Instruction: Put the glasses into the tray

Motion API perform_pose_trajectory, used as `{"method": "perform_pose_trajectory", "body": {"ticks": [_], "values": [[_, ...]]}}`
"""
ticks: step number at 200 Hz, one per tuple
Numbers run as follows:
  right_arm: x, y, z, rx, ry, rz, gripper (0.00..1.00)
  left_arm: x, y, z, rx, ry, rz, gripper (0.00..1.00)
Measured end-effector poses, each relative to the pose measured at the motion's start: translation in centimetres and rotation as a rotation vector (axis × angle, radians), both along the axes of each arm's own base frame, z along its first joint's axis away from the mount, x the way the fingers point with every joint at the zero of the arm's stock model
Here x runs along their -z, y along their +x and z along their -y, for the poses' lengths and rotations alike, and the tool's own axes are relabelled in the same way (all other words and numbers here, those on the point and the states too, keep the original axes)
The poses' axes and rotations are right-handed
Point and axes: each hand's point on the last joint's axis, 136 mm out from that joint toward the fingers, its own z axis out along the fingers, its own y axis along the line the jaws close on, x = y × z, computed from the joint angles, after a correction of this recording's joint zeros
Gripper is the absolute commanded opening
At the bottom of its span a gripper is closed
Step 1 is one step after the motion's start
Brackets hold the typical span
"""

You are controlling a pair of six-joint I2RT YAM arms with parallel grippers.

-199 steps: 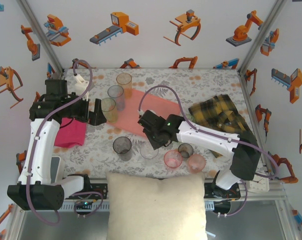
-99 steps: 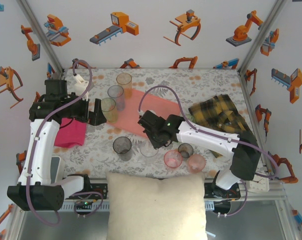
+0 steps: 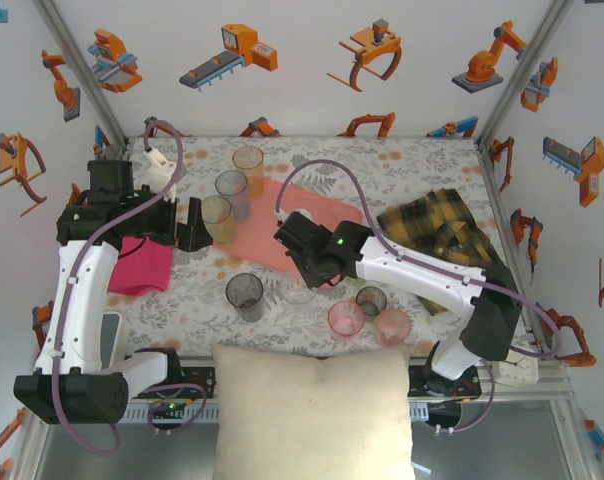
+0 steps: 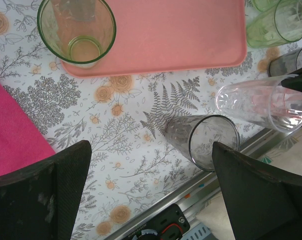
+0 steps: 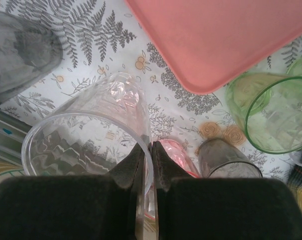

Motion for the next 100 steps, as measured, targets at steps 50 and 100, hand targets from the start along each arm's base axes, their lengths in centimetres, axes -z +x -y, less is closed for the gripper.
{"method": "perform_pose_trajectory", "body": {"ticks": [50,100], "values": [[-3.3,2.2,0.2,0.028,0.047,0.049,0.12,-0.3,0.1,-0.3,-0.017,-0.019,-0.002,0.99],[-8.3,7.4,1.4,0.114,0.130,0.128,0.12,-1.0,0.4,-0.5,-0.025,-0.022,0.017,0.99]]}}
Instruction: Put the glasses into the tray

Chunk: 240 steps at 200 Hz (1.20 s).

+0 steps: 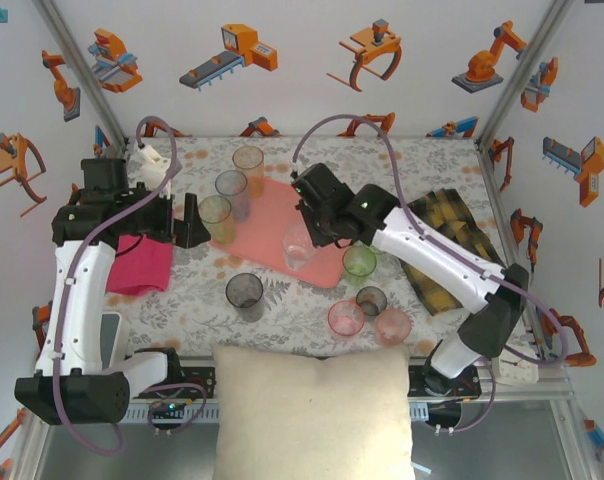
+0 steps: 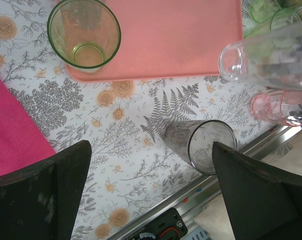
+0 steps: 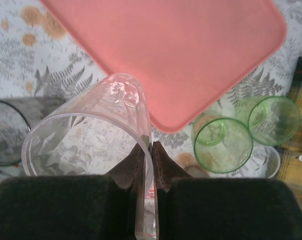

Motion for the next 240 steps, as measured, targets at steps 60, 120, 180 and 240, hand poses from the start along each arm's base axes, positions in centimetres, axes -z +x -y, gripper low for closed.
{"method": "perform_pose_trajectory", "body": {"ticks": [60,120,180,240], "values": [[0.4,8.4,0.0,0.082,-0.015,0.017,0.12,-1.2,0.3,-0.3,-0.012,-0.006,0.032,0.99],[1.6,14.9,-1.7,0.095,-0.017,0.048,0.12,-2.1,0.4,-0.2,-0.009,-0.011,0.053,0.99],[4.3,18.1,-3.1,0.081,-0.015,0.031,0.13,-2.4,0.4,-0.3,-0.012,-0.024,0.054,0.99],[6.0,18.8,-3.8,0.070,-0.023,0.025,0.13,-2.5,0.3,0.0,-0.003,-0.045,0.050,0.99]]}}
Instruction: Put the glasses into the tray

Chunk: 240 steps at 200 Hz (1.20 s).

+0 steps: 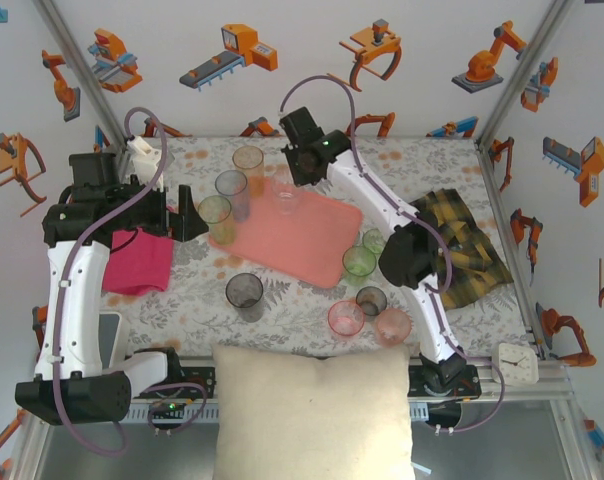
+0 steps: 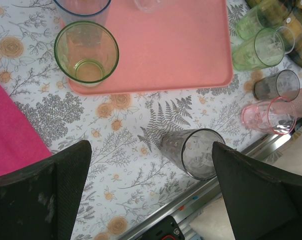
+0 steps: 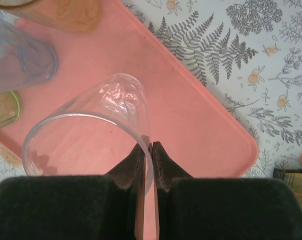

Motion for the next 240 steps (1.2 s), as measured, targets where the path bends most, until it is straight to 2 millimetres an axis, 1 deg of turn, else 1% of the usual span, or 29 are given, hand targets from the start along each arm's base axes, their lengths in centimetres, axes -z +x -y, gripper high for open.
{"method": "perform_pose_trajectory", "body": {"ticks": [37,57,100,122,176,240], "values": [[0.0,0.8,-0.6,-0.006,0.012,0.028,0.13,0.2,0.1,0.0,0.001,-0.002,-0.002,0.99],[0.5,1.3,-1.0,-0.010,0.012,0.031,0.13,0.4,0.0,0.0,0.001,-0.002,-0.007,0.99],[2.5,2.1,-1.6,-0.012,0.002,0.023,0.13,0.4,0.0,0.0,-0.001,-0.003,-0.010,0.99],[3.0,2.5,-1.9,-0.012,0.004,0.026,0.13,0.4,0.0,0.0,-0.001,-0.003,-0.009,0.99],[3.0,2.8,-2.1,-0.012,0.013,0.038,0.14,0.5,0.1,0.0,-0.001,-0.004,-0.006,0.99],[2.8,3.3,-1.6,0.001,0.016,0.043,0.20,0.5,0.2,0.1,-0.001,-0.008,-0.008,0.99]]}}
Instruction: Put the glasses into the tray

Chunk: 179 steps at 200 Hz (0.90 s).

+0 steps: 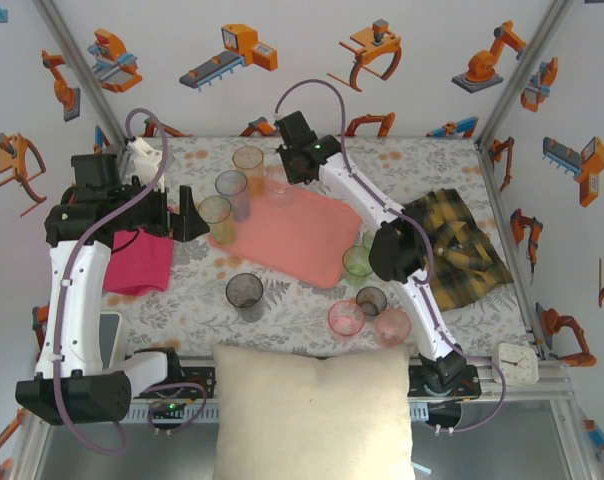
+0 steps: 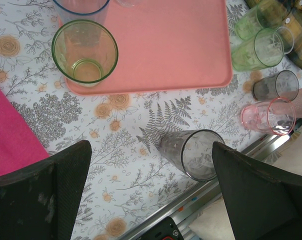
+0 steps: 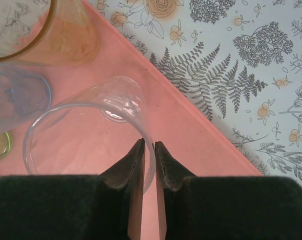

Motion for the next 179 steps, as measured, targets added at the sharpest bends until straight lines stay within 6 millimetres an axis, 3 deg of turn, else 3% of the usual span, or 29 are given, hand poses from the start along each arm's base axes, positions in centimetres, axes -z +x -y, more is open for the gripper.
{"method": "perform_pose_trajectory", "body": {"ticks": [124,179], "values": [[-1.8,0.9,-0.2,0.005,0.047,0.037,0.32,0.0,0.0,0.0,0.001,-0.008,0.000,0.98],[-1.8,1.2,0.2,0.019,0.060,0.029,0.37,0.0,0.0,0.0,0.004,-0.012,0.000,0.98]]}}
